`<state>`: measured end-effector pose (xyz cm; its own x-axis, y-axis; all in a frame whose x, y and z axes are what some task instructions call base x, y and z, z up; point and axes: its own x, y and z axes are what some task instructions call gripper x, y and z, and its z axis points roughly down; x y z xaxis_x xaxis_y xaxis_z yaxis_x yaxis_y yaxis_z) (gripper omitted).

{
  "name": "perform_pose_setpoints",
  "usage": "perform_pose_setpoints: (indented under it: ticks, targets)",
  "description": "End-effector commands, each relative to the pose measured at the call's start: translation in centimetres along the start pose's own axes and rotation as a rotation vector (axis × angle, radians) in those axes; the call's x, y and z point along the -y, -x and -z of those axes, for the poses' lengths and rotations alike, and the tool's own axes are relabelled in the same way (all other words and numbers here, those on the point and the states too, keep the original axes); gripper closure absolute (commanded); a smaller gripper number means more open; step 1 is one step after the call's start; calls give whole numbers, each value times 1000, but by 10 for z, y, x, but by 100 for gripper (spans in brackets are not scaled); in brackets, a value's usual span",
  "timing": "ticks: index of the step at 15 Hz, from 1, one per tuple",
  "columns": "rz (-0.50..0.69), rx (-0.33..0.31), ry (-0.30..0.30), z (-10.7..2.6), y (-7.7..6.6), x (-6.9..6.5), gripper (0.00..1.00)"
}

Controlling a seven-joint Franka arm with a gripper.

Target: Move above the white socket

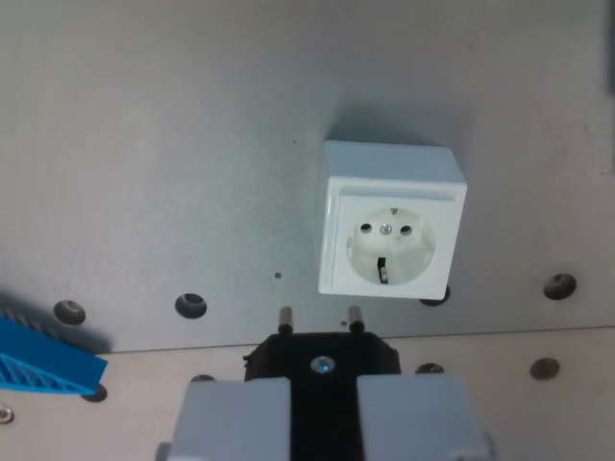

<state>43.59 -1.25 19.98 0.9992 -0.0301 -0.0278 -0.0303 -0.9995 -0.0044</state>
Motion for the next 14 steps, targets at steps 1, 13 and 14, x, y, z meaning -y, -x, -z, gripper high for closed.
perform_pose_setpoints:
  ticks: [1,13,14]
  targets:
    - [-57,-94,-4,-17,6,-7,100]
    - [-81,-97,-22,-68,24,-24,100]
    - [-81,-99,-23,-71,26,-25,100]
